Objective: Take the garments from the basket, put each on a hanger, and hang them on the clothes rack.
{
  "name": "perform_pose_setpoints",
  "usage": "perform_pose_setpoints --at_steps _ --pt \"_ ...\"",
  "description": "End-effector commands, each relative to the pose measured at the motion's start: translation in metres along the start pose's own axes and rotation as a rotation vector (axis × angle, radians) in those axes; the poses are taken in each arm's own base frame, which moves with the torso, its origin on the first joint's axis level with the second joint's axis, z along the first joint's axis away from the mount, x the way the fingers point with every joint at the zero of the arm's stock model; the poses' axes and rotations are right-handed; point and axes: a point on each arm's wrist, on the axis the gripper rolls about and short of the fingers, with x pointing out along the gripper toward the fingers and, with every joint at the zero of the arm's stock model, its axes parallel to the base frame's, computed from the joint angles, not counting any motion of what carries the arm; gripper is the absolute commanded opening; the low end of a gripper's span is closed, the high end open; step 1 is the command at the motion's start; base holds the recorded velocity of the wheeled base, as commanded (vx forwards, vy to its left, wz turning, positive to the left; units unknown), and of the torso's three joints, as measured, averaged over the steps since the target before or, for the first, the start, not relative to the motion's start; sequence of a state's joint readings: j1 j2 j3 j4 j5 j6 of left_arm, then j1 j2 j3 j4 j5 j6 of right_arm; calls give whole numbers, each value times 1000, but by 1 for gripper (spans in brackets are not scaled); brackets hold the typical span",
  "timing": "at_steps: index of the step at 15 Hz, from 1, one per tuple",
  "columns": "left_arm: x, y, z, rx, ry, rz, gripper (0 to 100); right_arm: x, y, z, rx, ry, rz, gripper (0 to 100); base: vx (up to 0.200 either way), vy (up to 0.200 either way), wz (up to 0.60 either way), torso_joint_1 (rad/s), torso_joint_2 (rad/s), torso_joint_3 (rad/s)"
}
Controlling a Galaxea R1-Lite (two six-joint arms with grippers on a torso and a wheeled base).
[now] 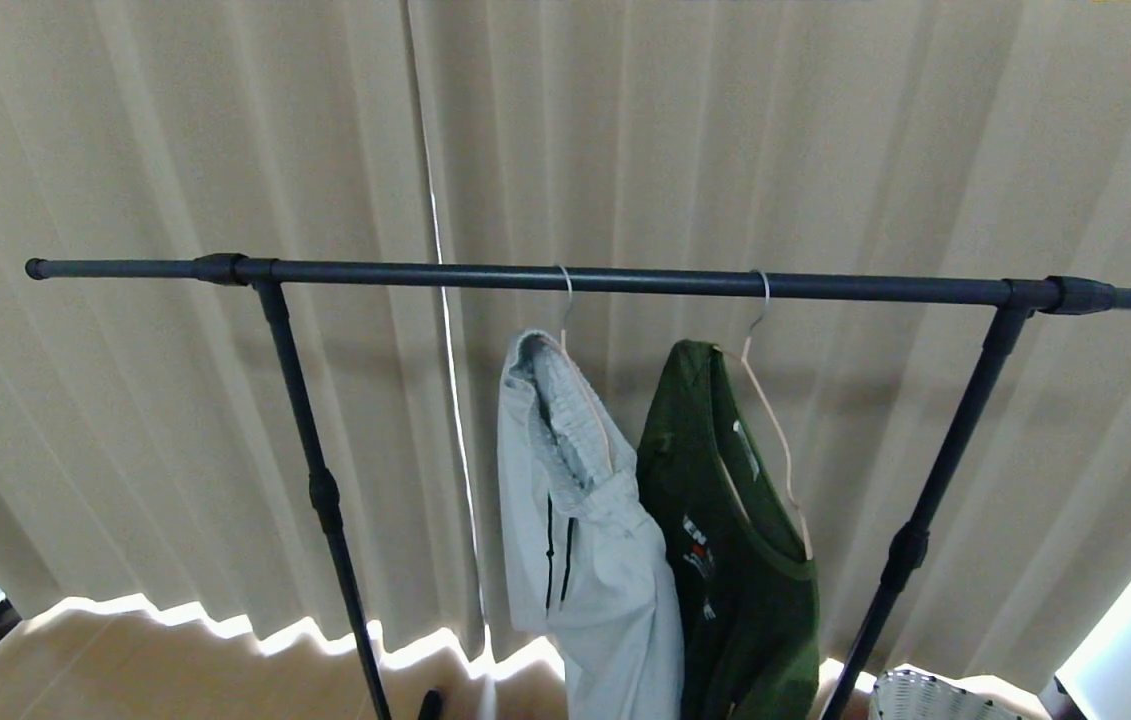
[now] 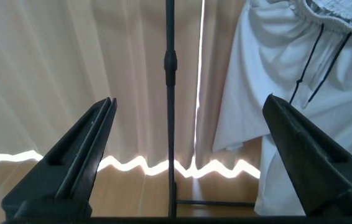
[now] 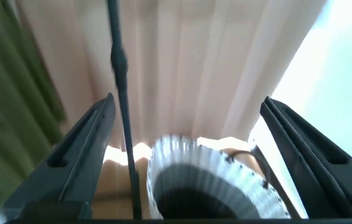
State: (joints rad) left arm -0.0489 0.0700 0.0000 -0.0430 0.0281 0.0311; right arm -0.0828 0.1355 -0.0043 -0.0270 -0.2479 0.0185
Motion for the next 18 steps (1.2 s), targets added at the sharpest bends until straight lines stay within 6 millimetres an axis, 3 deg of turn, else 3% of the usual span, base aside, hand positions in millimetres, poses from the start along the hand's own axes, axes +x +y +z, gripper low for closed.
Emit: perform_pose_setpoints --at_steps 1,5,10,13,18 --pt "0 0 0 -3 2 2 100 -3 -1 -1 61 -39 -4 100 0 0 0 0 0 0" --pt "0 0 0 -5 2 2 100 -3 -1 0 145 -58 1 100 0 0 0 0 0 0" --pt "0 0 0 -5 4 2 100 -3 2 -1 58 -45 149 100 0 0 0 0 0 0" --pt "0 0 0 -5 2 2 100 -10 1 -5 -7 -128 311 100 0 0 0 0 0 0" --pt "0 0 0 -5 2 2 100 -10 1 -5 4 -126 312 100 0 0 0 0 0 0"
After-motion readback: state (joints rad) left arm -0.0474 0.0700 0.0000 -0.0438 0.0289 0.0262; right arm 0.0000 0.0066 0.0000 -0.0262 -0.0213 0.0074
